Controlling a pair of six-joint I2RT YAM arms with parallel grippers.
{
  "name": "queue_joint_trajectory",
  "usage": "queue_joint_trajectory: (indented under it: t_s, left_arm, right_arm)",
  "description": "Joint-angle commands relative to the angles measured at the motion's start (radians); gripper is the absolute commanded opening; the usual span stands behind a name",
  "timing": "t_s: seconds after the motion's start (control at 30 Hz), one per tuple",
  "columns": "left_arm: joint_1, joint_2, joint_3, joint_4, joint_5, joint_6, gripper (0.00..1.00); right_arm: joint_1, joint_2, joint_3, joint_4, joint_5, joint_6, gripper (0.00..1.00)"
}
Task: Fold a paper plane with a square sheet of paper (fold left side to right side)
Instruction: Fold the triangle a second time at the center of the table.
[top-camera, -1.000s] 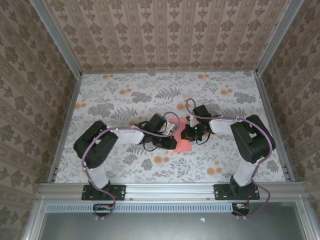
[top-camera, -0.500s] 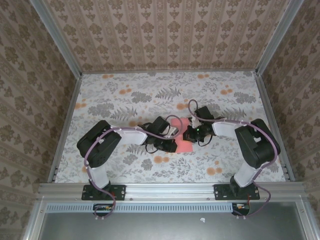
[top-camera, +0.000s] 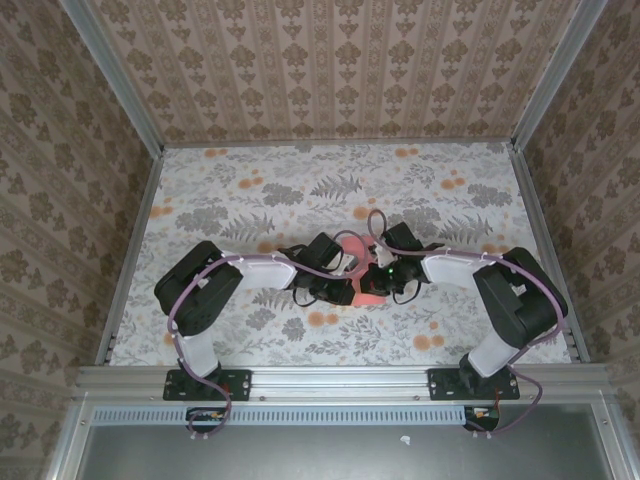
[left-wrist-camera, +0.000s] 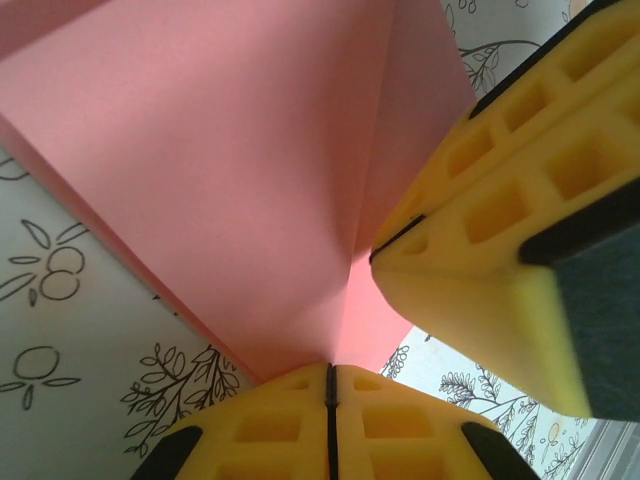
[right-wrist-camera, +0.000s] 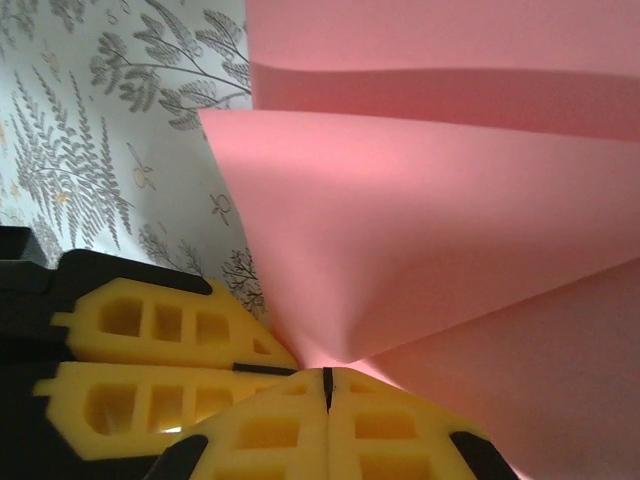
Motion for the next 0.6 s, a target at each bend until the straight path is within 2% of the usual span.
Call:
queue_joint_trajectory:
  t_s: [0.0,0.23,0.57]
  left_arm:
    - [-0.007,0.026,-0.005,-0.103,-0.064,0.032,0.09]
    - [-0.006,0.027,-0.004,-0.114,-0.070,0.036,0.09]
    - [-0.007,0.023,-0.003,-0.128,-0.079,0.043,0.08]
  right_arm:
    - [0.010,0.035,0.022,0.014,-0.010,0.009,0.00]
    - [0.009,0.057,0.037,0.018,-0.012,0.010,0.00]
    - [0.010,0.009,0.055,-0.029,-0.009,-0.007,0.00]
